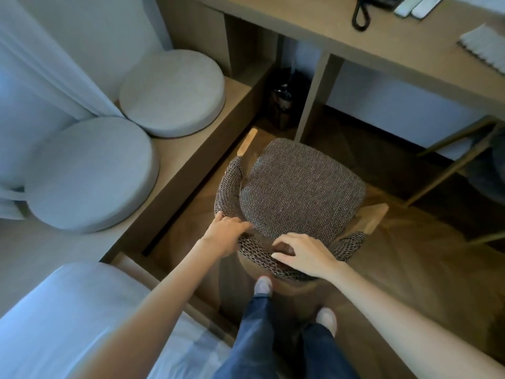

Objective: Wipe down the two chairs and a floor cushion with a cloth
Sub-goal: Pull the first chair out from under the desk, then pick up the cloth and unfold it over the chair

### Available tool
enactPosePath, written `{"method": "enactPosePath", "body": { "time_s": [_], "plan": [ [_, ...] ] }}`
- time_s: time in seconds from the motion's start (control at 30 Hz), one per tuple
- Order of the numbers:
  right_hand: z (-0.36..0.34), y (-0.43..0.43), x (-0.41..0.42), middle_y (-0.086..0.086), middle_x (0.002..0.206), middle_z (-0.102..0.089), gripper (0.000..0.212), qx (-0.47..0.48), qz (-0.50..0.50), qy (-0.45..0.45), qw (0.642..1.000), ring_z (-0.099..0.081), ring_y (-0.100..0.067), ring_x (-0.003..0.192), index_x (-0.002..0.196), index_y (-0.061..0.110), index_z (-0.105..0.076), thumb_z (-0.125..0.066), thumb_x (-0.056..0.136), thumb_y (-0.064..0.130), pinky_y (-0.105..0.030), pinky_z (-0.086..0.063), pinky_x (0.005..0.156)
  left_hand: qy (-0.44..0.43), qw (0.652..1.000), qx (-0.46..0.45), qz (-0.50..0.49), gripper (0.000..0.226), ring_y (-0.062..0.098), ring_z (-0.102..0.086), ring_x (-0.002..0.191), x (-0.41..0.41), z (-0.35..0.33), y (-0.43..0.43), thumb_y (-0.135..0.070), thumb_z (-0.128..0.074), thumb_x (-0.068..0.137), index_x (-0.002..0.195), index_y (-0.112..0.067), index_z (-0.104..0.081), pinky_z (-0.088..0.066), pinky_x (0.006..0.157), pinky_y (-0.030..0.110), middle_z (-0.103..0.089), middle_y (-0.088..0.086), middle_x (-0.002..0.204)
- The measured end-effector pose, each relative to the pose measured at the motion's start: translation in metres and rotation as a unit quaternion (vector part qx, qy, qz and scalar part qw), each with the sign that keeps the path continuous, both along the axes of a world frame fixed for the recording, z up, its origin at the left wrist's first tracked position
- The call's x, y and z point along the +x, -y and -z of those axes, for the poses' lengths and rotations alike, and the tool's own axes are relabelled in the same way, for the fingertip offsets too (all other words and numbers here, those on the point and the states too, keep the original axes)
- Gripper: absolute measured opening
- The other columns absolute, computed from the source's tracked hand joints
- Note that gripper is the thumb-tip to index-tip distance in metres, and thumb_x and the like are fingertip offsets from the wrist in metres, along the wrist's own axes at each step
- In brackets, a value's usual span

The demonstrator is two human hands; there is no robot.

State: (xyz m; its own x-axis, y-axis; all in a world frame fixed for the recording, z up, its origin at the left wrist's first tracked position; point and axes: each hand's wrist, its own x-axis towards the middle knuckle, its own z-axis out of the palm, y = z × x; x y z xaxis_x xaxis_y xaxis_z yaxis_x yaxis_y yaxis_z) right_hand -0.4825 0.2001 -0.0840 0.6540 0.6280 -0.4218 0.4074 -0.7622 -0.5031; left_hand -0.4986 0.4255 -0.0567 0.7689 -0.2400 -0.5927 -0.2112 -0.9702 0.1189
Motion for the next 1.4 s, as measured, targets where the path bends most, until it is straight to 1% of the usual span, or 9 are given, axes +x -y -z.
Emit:
{"method": "enactPosePath", "body": {
  "time_s": [0.1,0.2,0.37,0.57,0.7,1.0,1.17,1.27,1.4],
  "plan": [
    [-0.011,0.03,0.015,0.017,0.107,-0.054,0.028,0.021,0.073,0.031,0.997,-0.056,-0.007,0.094,0.123,0.031,-0.057,-0.052,0.097,0.038,-0.026,-0.047,0.07,0.01,0.998,-0.051,-0.046,0.059,0.026,-0.043,0.132,0.008,-0.017,0.018,-0.04,-0.052,0.095,0.148,-0.032,-0.027,-0.027,0.113,0.047,-0.044,0.005,0.143],
    [-0.026,0.075,0.033,0.012,0.112,-0.059,0.025,0.057,0.156,0.062,0.984,-0.054,-0.004,0.094,0.122,0.027,-0.059,-0.053,0.098,0.028,-0.023,-0.048,0.071,0.057,0.996,-0.062,-0.028,0.058,0.027,-0.044,0.13,0.029,-0.034,0.051,-0.039,-0.047,0.098,0.15,-0.031,-0.022,-0.032,0.11,0.045,-0.044,0.004,0.143],
    [-0.06,0.168,0.06,0.012,0.116,-0.06,0.026,0.067,0.246,0.121,0.959,-0.048,0.004,0.092,0.122,0.03,-0.058,-0.054,0.097,0.027,-0.008,-0.037,0.066,0.117,0.987,-0.111,0.018,0.055,0.027,-0.046,0.128,0.083,-0.069,0.151,-0.033,-0.045,0.1,0.15,-0.029,-0.023,-0.038,0.104,0.04,-0.04,0.004,0.146],
    [-0.107,0.309,0.094,0.013,0.127,-0.056,0.028,0.064,0.323,0.195,0.924,-0.053,-0.002,0.109,0.124,0.034,-0.056,-0.055,0.096,0.029,-0.008,-0.037,0.078,0.187,0.97,-0.151,0.027,0.052,0.023,-0.05,0.125,0.149,-0.102,0.313,-0.032,-0.048,0.098,0.146,-0.034,-0.029,-0.047,0.096,0.038,-0.04,0.001,0.148],
    [-0.149,0.412,0.122,0.01,0.124,-0.056,0.03,0.095,0.34,0.207,0.912,-0.056,-0.008,0.108,0.125,0.032,-0.055,-0.055,0.096,0.026,-0.023,-0.044,0.081,0.225,0.955,-0.192,0.028,0.05,0.024,-0.05,0.124,0.194,-0.132,0.411,-0.032,-0.048,0.098,0.146,-0.032,-0.033,-0.048,0.093,0.04,-0.042,0.001,0.145],
    [-0.209,0.535,0.238,0.015,0.116,-0.051,0.027,0.08,0.345,0.234,0.906,-0.046,-0.001,0.101,0.122,0.031,-0.056,-0.054,0.096,0.026,-0.021,-0.036,0.08,0.257,0.943,-0.212,0.01,0.049,0.024,-0.047,0.123,0.308,-0.183,0.517,-0.027,-0.048,0.098,0.145,-0.029,-0.033,-0.049,0.089,0.039,-0.046,0.003,0.14],
    [-0.202,0.556,0.328,0.006,0.12,-0.054,0.026,0.074,0.34,0.235,0.907,-0.047,-0.007,0.101,0.12,0.025,-0.059,-0.057,0.094,0.022,-0.026,-0.036,0.079,0.257,0.944,-0.208,-0.005,0.046,0.027,-0.048,0.124,0.406,-0.165,0.539,-0.029,-0.046,0.099,0.144,-0.03,-0.034,-0.047,0.095,0.042,-0.046,0.005,0.14],
    [-0.185,0.564,0.391,0.002,0.121,-0.056,0.027,0.071,0.347,0.232,0.906,-0.051,-0.012,0.103,0.118,0.021,-0.062,-0.059,0.092,0.017,-0.022,-0.033,0.078,0.251,0.945,-0.209,-0.016,0.045,0.027,-0.051,0.12,0.477,-0.138,0.554,-0.032,-0.045,0.099,0.143,-0.031,-0.036,-0.048,0.09,0.041,-0.047,0.005,0.139],
    [-0.16,0.57,0.474,-0.002,0.126,-0.057,0.029,0.064,0.368,0.182,0.91,-0.053,-0.016,0.112,0.12,0.016,-0.062,-0.056,0.092,0.01,-0.026,-0.04,0.087,0.216,0.949,-0.224,-0.043,0.042,0.025,-0.052,0.117,0.561,-0.1,0.572,-0.031,-0.046,0.098,0.14,-0.03,-0.039,-0.048,0.083,0.037,-0.048,0.003,0.139]
  ]
}}
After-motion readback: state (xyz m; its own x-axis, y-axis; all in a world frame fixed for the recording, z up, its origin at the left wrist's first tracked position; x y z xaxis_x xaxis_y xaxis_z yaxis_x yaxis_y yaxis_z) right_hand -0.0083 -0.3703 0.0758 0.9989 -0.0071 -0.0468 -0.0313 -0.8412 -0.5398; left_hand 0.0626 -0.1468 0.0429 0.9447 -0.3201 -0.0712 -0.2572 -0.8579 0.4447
